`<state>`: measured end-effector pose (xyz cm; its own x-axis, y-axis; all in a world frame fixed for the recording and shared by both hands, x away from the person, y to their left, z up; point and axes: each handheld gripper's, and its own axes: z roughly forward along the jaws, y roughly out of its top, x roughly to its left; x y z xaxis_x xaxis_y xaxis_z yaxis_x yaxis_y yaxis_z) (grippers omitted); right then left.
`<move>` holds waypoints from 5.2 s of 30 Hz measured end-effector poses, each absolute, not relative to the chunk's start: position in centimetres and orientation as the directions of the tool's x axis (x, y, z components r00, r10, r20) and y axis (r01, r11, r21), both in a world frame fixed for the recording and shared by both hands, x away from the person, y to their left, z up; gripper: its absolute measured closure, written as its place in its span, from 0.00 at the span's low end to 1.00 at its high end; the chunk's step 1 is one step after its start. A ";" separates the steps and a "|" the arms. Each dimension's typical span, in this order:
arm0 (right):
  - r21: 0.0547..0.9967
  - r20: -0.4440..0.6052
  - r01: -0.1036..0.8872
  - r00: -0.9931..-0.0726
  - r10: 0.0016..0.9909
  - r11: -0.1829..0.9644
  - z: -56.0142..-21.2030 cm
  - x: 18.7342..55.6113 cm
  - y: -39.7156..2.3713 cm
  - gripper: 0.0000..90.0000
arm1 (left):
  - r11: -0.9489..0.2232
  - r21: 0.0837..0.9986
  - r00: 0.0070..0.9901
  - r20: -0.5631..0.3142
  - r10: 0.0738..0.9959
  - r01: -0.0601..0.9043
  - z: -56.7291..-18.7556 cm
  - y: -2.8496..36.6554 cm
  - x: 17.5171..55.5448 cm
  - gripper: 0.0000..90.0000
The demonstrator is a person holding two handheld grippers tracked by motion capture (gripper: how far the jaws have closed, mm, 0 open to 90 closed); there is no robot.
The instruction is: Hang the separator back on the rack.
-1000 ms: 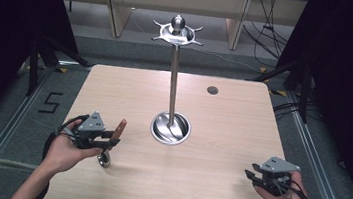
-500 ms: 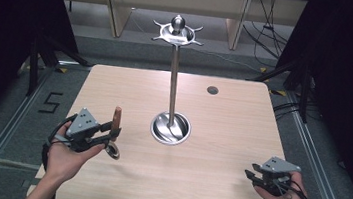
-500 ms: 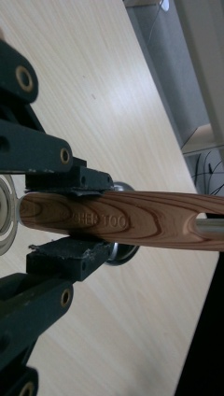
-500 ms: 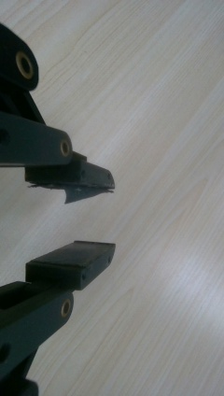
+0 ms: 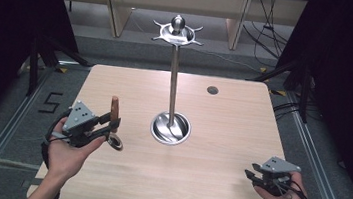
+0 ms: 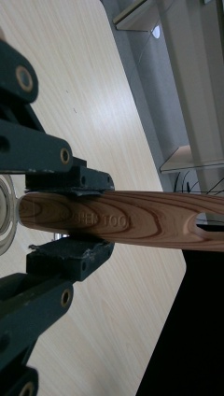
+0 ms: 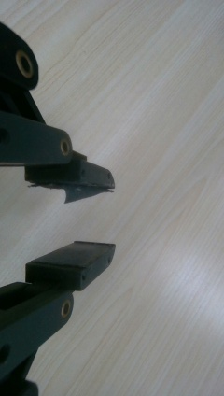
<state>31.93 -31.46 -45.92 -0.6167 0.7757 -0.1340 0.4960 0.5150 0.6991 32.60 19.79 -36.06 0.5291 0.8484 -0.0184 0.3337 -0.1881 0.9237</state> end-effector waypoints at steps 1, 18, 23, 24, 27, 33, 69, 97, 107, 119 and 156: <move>0.700 -0.140 0.489 -0.621 0.771 0.521 -45.9 32.0 -31.5 0.70 | -0.183 0.924 0.532 -0.025 0.846 0.335 -36.1 19.8 32.7 0.75; 0.691 -0.131 0.510 -0.607 0.784 0.511 -45.9 31.8 -31.5 0.69 | -0.165 0.937 0.531 -0.024 0.847 0.307 -35.0 18.9 32.7 0.75; 0.690 -0.121 0.521 -0.601 0.790 0.502 -45.8 31.8 -31.4 0.69 | -0.163 0.941 0.535 -0.022 0.845 0.296 -34.6 18.7 32.6 0.75; 0.691 -0.119 0.521 -0.601 0.790 0.501 -45.8 31.8 -31.4 0.69 | -0.164 0.942 0.536 -0.021 0.844 0.294 -34.4 18.6 32.6 0.75; 0.691 -0.123 0.518 -0.603 0.788 0.504 -45.8 31.8 -31.4 0.69 | -0.158 0.944 0.542 -0.026 0.840 0.290 -34.1 18.4 32.6 0.75; 0.696 -0.120 0.517 -0.600 0.791 0.498 -45.9 31.8 -31.4 0.68 | -0.164 0.947 0.550 -0.016 0.835 0.277 -33.7 17.9 32.6 0.75; 0.701 -0.115 0.515 -0.602 0.790 0.494 -45.8 31.8 -31.4 0.67 | -0.153 0.959 0.554 -0.005 0.832 0.238 -32.2 17.1 32.6 0.75; 0.708 -0.112 0.514 -0.596 0.795 0.484 -45.8 31.8 -31.5 0.67 | -0.141 0.968 0.563 0.000 0.826 0.206 -30.8 14.9 33.2 0.75; 0.713 -0.144 0.478 -0.617 0.774 0.513 -45.8 32.1 -31.7 0.67 | -0.138 0.973 0.560 0.010 0.828 0.187 -30.5 14.3 33.4 0.75; 0.705 -0.125 0.504 -0.605 0.786 0.500 -45.8 31.9 -31.6 0.66 | -0.139 0.973 0.571 0.008 0.821 0.185 -30.0 14.0 33.9 0.75; 0.704 -0.124 0.507 -0.602 0.789 0.497 -45.9 31.9 -31.6 0.65 | -0.248 0.951 0.657 0.069 0.751 0.183 -28.5 15.8 36.9 0.75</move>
